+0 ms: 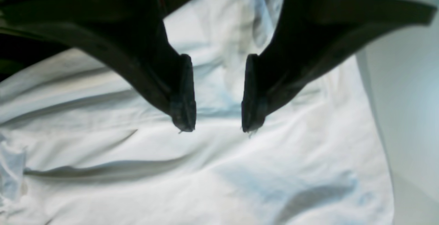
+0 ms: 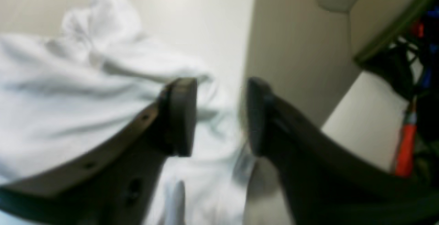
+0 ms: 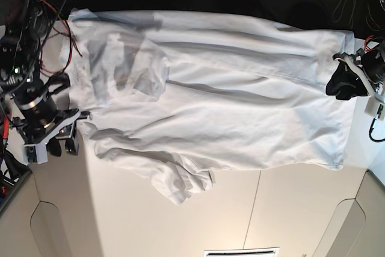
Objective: Layout the t-shirt on the table in an organized manner, then fold the t-shirt properly
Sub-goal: 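Grasp the opposite shirt edge with both grippers, spreading it apart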
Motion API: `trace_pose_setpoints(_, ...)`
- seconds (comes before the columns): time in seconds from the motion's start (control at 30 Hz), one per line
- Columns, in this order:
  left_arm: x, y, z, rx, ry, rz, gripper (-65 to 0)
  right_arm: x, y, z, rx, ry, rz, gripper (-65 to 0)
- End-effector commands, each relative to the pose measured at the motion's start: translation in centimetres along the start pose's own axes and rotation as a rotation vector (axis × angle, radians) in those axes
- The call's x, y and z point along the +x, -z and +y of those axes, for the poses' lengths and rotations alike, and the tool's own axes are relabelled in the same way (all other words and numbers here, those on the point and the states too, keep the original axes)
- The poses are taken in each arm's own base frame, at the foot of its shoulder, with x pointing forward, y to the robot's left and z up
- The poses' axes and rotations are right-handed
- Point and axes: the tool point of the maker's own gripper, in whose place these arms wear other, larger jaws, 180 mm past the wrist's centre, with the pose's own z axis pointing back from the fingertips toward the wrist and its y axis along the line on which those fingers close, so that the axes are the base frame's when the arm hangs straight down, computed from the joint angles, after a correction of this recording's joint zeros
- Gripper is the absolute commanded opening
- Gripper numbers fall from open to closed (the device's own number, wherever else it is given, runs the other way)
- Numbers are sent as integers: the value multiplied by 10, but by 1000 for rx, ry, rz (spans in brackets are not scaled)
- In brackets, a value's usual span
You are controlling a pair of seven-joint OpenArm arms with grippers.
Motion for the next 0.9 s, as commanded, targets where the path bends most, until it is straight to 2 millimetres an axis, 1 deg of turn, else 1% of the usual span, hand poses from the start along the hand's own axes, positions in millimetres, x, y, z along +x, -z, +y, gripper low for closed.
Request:
trace_pose_setpoints(0.0,15,-4,1,-2,21,-43,-390,23,11,-10,-17,15,-54,-343)
trace_pose_setpoints(0.07,14,-4,2,-1,22,-41,-390,17,39,-19,-7,74,-11,-300)
trace_pose_setpoints(0.1,14,-4,2,0,23,-39,-390,13,53,-21,6,110,12,-291)
trace_pose_setpoints(0.17,14,-4,1,0,21,-40,-390,5,78,-20,70,169,55,-290)
trace_pose_setpoints(0.27,14,-3,1,1,17,-40,-390,-7,105,-14,160,241,133,-290)
trace_pose_setpoints(0.37,13,-3,1,0,16,-40,-390,-18,123,-8,201,297,187,-290)
trace_pose_setpoints(0.43,13,-3,1,0,16,-41,-390,-25,129,-7,201,325,201,-290)
trace_pose_setpoints(0.57,15,-3,1,-2,13,-49,-390,-41,132,1,214,309,245,-295)
trace_pose_setpoints(0.6,17,-4,1,-1,14,-63,-390,-44,132,4,219,298,255,-321)
trace_pose_setpoints(0.63,20,-4,1,-1,14,-78,-390,-47,132,7,223,285,267,-367)
trace_pose_setpoints(0.67,23,-4,1,-2,14,-94,-390,-51,132,10,227,272,278,-433)
trace_pose_setpoints(0.73,29,-5,1,-1,14,-128,-390,-59,131,14,228,251,300,-628)
trace_pose_setpoints(0.77,32,-5,1,-2,15,-144,-390,-66,130,14,214,245,318,-650)
trace_pose_setpoints(0.87,42,-6,6,27,50,-187,-390,-79,129,13,181,223,343,-650)
